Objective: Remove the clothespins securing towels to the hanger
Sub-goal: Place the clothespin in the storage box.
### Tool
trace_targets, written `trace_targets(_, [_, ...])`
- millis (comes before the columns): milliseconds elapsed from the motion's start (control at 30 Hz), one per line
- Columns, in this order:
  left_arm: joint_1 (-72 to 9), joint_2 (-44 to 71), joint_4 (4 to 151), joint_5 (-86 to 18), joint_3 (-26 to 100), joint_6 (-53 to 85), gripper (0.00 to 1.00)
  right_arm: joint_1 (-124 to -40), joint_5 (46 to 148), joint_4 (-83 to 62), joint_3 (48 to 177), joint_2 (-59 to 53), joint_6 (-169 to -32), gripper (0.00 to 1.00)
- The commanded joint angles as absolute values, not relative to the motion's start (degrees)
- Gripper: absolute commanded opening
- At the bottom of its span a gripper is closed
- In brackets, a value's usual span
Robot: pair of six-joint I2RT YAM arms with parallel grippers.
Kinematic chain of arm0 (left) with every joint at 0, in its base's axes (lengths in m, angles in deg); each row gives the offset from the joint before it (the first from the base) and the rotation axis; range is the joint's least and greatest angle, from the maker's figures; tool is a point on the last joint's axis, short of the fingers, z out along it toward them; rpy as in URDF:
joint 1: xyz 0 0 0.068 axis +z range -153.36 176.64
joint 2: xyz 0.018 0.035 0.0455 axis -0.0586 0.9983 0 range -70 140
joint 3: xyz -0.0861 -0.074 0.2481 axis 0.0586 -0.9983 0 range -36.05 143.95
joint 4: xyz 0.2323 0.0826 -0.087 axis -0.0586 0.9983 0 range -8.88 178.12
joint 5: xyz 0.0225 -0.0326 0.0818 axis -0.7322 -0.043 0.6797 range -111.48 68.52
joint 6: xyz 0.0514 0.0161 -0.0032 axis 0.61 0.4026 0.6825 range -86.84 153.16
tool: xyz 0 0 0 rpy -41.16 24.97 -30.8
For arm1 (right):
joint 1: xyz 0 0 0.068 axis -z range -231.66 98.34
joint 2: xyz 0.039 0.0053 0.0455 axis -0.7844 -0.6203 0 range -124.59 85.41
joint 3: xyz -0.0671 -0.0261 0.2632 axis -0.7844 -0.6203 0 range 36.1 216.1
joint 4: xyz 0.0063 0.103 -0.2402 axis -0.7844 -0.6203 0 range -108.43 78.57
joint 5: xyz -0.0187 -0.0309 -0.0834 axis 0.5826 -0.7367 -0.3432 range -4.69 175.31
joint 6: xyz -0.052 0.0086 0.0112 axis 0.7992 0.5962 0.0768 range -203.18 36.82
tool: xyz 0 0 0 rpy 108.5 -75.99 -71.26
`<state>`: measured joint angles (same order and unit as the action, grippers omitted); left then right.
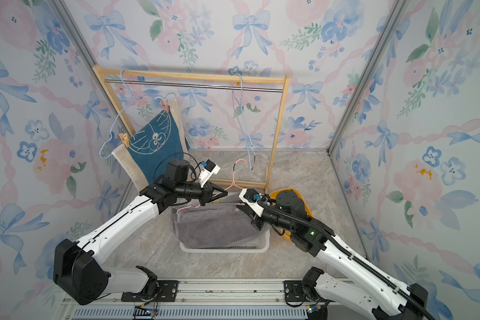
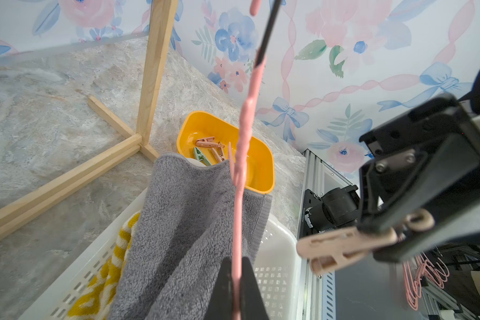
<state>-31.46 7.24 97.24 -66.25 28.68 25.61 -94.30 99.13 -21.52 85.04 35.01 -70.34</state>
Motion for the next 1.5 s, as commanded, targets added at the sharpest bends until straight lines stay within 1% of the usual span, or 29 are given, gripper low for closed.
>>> trace_targets(0, [-31.23, 7.73, 95.88, -65.71, 29.86, 26.84, 0.00, -88.66, 96.31, -27.10, 84.52, 37.51, -75.08, 0.14])
trace_targets(167, [-31.40, 7.44, 95.30, -65.25, 29.18, 26.36, 0.00, -78.63, 93.79, -29.94, 85.19, 37.99, -79.47, 0.15])
trace_targets(200, [-31.44, 7.44, 95.21, -65.16, 29.16, 26.40, 0.00, -77.28, 92.81, -29.97, 85.08, 37.80, -80.33, 0.16])
trace_targets(267, [-31.40, 7.22, 95.10, -65.11, 29.08, 26.30, 0.00, -73.82, 90.65, -30.57, 85.15, 36.59, -82.32, 0.16])
trace_targets(333, [-31.46, 6.92, 95.05, -64.99, 29.00, 26.20, 0.00, -70.27, 90.24, -31.89, 86.07, 34.45, -84.35, 0.13])
trace_targets(467, [-31.66, 6.32, 94.83, -64.72, 28.30, 26.20, 0.00, -64.01, 88.27, -38.21, 89.80, 27.70, -87.01, 0.13])
trace_targets(533, [-31.91, 6.25, 94.67, -64.65, 27.95, 26.19, 0.00, -62.23, 88.12, -41.04, 91.28, 24.24, -87.34, 0.13])
trace_targets(767, [-32.26, 5.73, 94.32, -64.81, 27.69, 26.19, 0.00, -60.32, 86.37, -50.59, 97.44, 11.00, -86.63, 0.12])
trace_targets(967, [-32.46, 5.07, 94.08, -64.89, 27.53, 26.16, 0.00, -60.36, 86.01, -53.31, 99.62, 1.81, -85.91, 0.10])
trace_targets(1467, [-32.70, 4.18, 93.78, -65.06, 27.11, 26.13, 0.00, -60.50, 86.05, -55.77, 104.09, -12.58, -85.73, 0.10])
